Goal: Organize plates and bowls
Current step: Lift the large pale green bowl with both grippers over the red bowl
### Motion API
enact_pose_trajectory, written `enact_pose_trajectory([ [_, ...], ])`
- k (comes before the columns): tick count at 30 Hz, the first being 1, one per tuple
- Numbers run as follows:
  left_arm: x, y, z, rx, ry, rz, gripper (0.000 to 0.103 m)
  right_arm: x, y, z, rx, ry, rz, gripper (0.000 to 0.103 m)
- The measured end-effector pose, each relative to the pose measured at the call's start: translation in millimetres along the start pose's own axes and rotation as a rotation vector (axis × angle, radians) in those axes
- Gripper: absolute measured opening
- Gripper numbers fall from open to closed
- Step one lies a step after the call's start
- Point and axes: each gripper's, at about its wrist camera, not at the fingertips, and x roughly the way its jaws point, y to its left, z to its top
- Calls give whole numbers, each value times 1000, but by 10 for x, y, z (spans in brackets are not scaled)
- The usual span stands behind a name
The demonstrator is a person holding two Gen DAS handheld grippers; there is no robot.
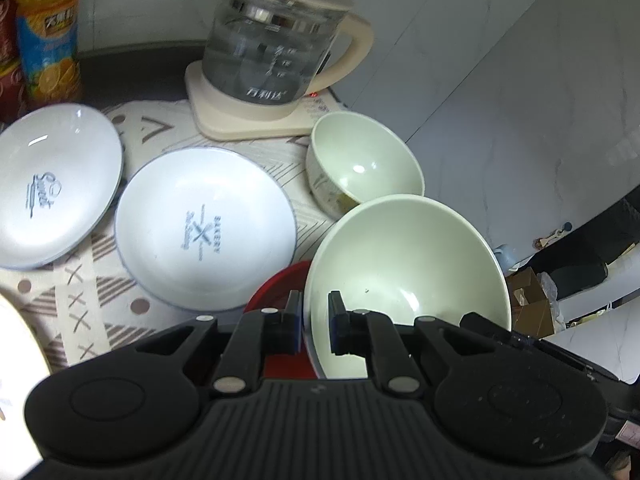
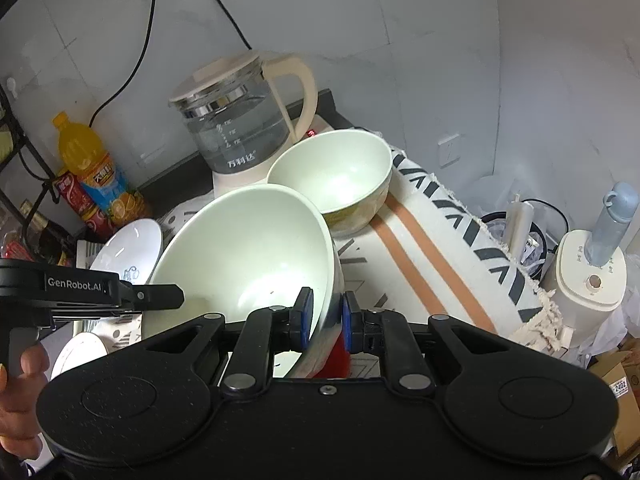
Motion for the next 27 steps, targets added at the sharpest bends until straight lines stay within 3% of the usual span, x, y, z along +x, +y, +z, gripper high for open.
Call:
enact_pose_trajectory([
  [18, 247, 258, -228, -62, 132, 4, 11, 146, 49, -78, -12, -2, -29, 13],
  [27, 132, 260, -180, -50, 105, 21, 14, 194, 89, -100, -30, 7, -31, 13],
])
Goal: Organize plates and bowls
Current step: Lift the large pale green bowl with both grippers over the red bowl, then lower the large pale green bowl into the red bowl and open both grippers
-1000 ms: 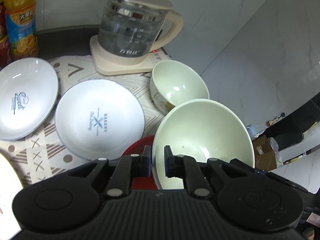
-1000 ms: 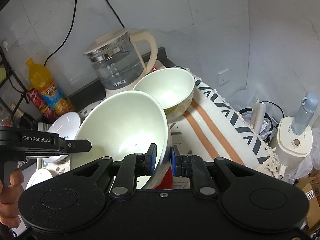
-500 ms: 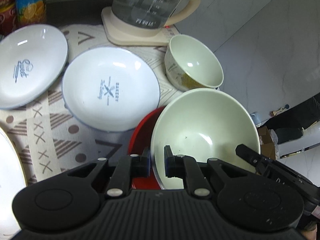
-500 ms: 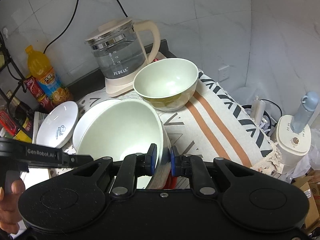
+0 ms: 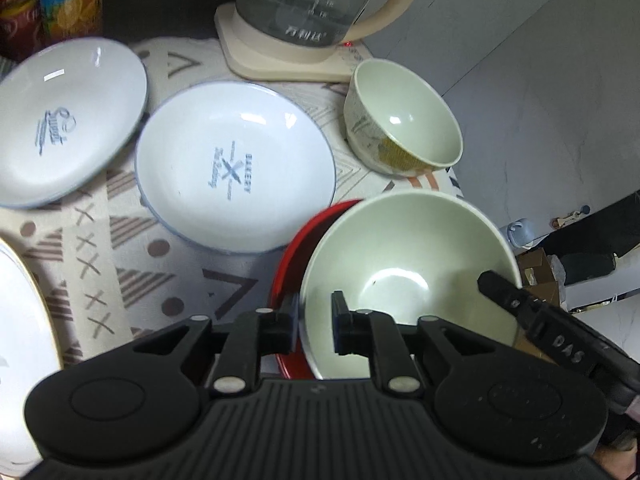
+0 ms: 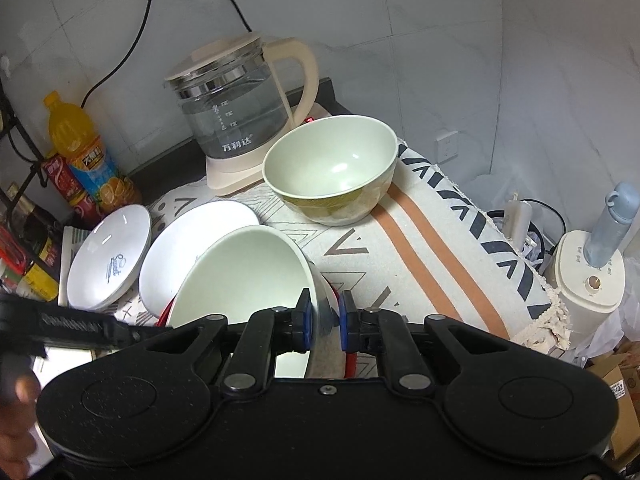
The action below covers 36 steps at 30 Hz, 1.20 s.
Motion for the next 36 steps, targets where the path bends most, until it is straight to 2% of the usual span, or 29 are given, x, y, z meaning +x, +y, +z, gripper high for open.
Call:
enact_pose_trajectory([
  [2, -61, 6, 17, 1, -14, -11, 15, 12, 18, -12, -7, 4, 0, 13],
  [9, -160, 81, 52, -8, -47, 24, 15, 58, 60, -44, -20, 21, -6, 13],
  [29, 20, 120, -68, -14, 4, 71, 24, 118, 8, -109, -21, 48, -38, 11],
  [34, -21, 115, -56, -15, -4, 71, 24, 38, 1, -74, -2, 41, -16, 14],
  [36, -57, 87, -42, -5, -11, 67, 25, 6, -9, -56, 14, 37, -3, 18],
])
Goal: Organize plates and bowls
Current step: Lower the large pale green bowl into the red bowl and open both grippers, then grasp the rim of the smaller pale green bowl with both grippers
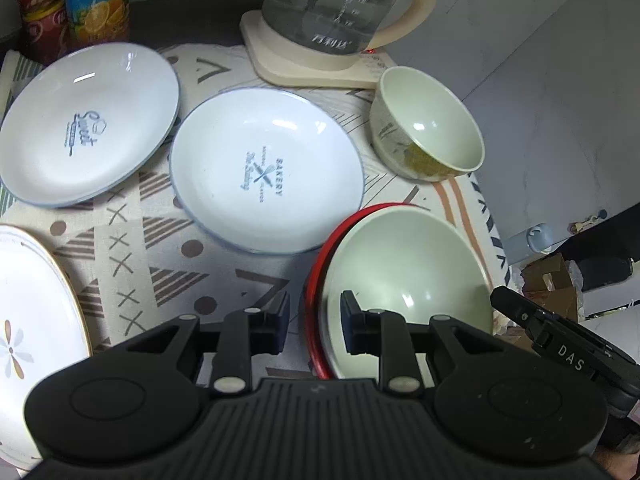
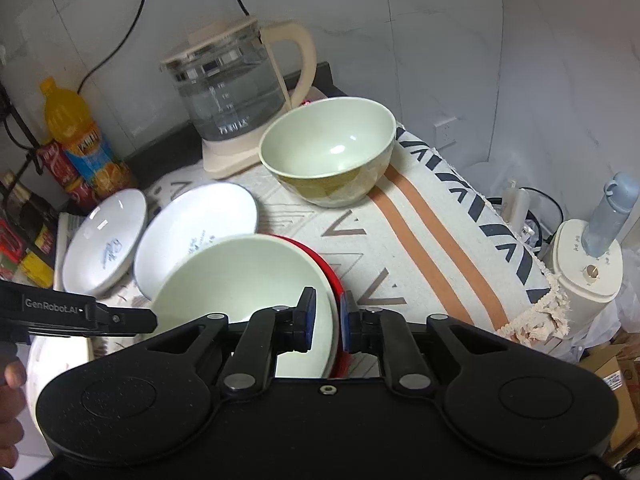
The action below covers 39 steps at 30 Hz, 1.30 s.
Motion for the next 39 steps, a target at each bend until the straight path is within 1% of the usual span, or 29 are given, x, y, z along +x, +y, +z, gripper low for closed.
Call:
enact_pose_trajectory([
  [1, -16, -15, 10, 6, -3, -1, 28, -10, -3, 7, 7, -1, 7, 20],
  [3, -44, -43, 28, 16, -11, -4, 33, -27, -10, 20, 18, -5, 14, 28],
  [5, -68, -64, 51, 23, -22, 3, 39, -30, -11, 42, 26, -9, 21, 32],
  [6, -80, -73, 61, 26, -26, 6, 43, -34, -12, 51, 28, -11, 23, 38],
  [7, -90, -80, 72, 28, -32, 7, 47, -40, -15, 64, 31, -17, 25, 41],
  [8, -98, -84, 82, 29, -37, 8, 50, -44, -16, 69, 33, -22, 27, 46],
  [10, -103, -88, 103, 27, -49, 6, 57, -39, -29, 93, 38, -27, 38, 51],
  [12, -76, -89, 128, 25, -48, 16, 59, -13, -51, 117, 51, -28, 41, 58],
  [16, -34, -93, 201, 23, -46, 38, 60, 59, -115, 180, 79, -31, 42, 65],
  [18, -40, -96, 243, 13, -54, 42, 60, 78, -126, 209, 84, -34, 36, 74],
  [23, -20, -140, 358, 10, -65, 49, 61, 129, -145, 292, 77, -45, 33, 79],
  [29, 93, -221, 502, 1, -65, 50, 62, 235, -246, 462, 79, -45, 30, 79],
  [39, 403, -447, 793, 6, -57, 66, 62, 498, -565, 743, 123, -33, 42, 79],
])
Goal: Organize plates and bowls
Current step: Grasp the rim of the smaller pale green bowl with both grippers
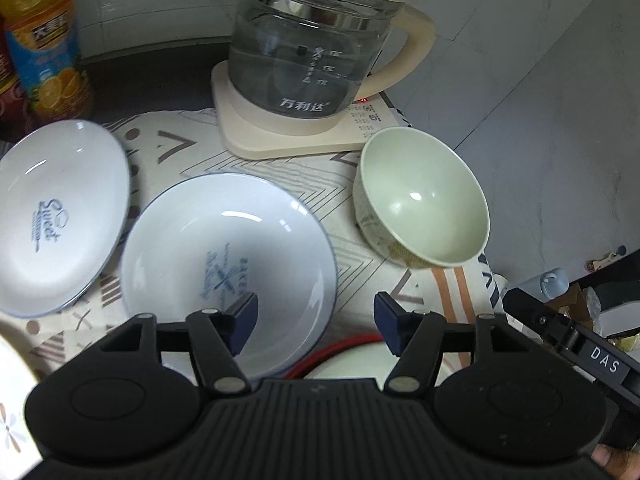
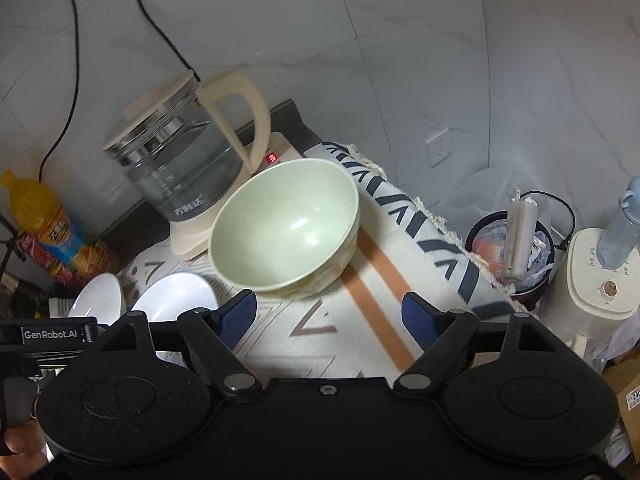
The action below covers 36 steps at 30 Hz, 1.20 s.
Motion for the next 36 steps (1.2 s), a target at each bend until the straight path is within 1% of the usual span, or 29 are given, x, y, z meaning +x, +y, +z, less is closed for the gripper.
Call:
enact_pose_trajectory([
  [8, 282, -223, 218, -6, 11, 9, 62, 255, -192, 183, 13, 28, 20, 79],
  [17, 530, -401, 401, -18, 18, 28, 62, 505, -308, 366, 13, 61, 53, 78],
  [25, 735, -472, 502, -41, 32, 30, 62, 719, -396, 444, 20, 102, 71, 67],
  [27, 787, -490, 507, -48, 36, 28, 62, 758, -412, 448, 20, 113, 80, 59],
  [29, 851, -502, 509, -52, 44, 23, 61, 802, -416, 451, 10, 129, 89, 56],
  [32, 971, -495, 508, -93, 70, 8, 56, 867, -421, 456, 11, 140, 100, 55],
  [33, 1009, -492, 504, -106, 77, 2, 52, 889, -423, 460, 16, 142, 96, 55],
  [34, 1047, -499, 504, -112, 87, -3, 45, 907, -420, 464, 20, 144, 97, 54],
  [35, 1079, -503, 503, -116, 94, -5, 41, 926, -421, 466, 26, 146, 101, 50],
  [36, 1105, -509, 501, -120, 99, -11, 34, 939, -421, 468, 34, 148, 111, 44],
])
